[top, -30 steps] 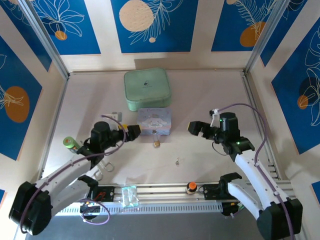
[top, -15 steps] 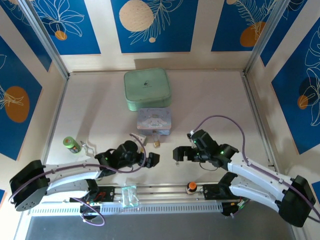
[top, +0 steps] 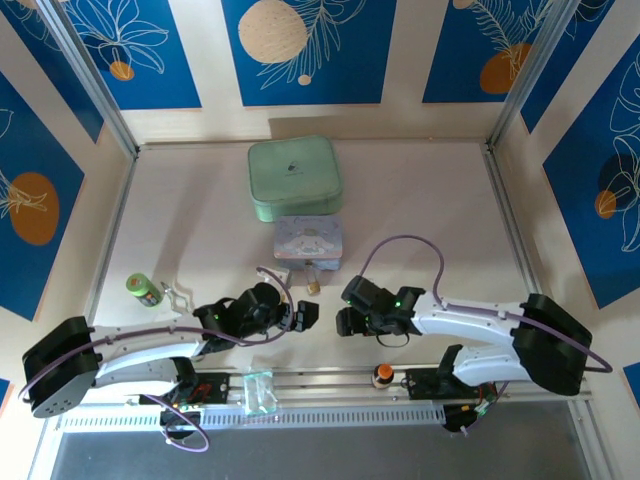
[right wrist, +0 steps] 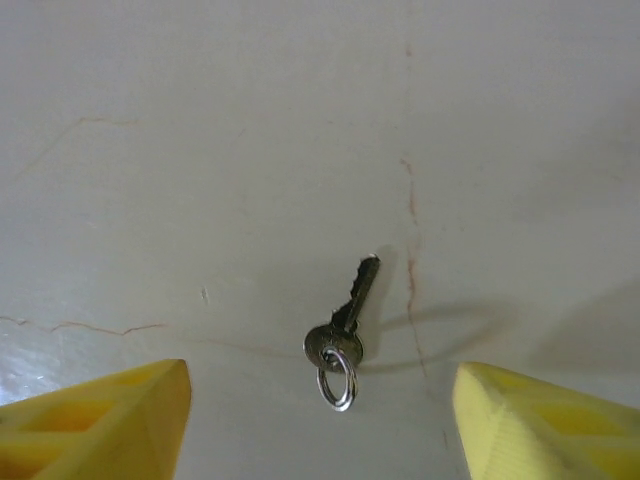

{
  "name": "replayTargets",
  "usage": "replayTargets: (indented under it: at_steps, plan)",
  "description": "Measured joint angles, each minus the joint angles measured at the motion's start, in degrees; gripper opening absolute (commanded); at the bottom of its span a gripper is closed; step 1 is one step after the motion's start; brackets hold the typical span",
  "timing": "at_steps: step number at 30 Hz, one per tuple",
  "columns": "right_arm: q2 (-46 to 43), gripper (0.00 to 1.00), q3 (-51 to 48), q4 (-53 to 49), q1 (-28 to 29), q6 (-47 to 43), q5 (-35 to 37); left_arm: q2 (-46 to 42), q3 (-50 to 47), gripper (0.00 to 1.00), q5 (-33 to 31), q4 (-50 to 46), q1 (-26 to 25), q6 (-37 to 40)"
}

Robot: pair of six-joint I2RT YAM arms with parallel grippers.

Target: Unlock a padlock with a key

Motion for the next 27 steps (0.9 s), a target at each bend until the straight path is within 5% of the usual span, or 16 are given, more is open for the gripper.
replayTargets:
  at_steps: [15, 19, 27]
  plan:
    - [11.65, 0.44, 7.98, -6.49, 5.57, 4.68, 8.35, -0.11, 0.00, 1.00, -2.25, -1.14, 0.00, -1.49]
    - [11.08, 0.09, 7.50, -7.52, 5.55, 5.42, 9.11, -1.03, 0.00, 1.00, -2.89, -1.33, 0.00, -1.51]
    - [9.66, 0.11, 6.32, -6.03, 5.25, 5.68, 9.07, -1.66, -0.07, 1.00, -3.06, -1.29, 0.00, -1.53]
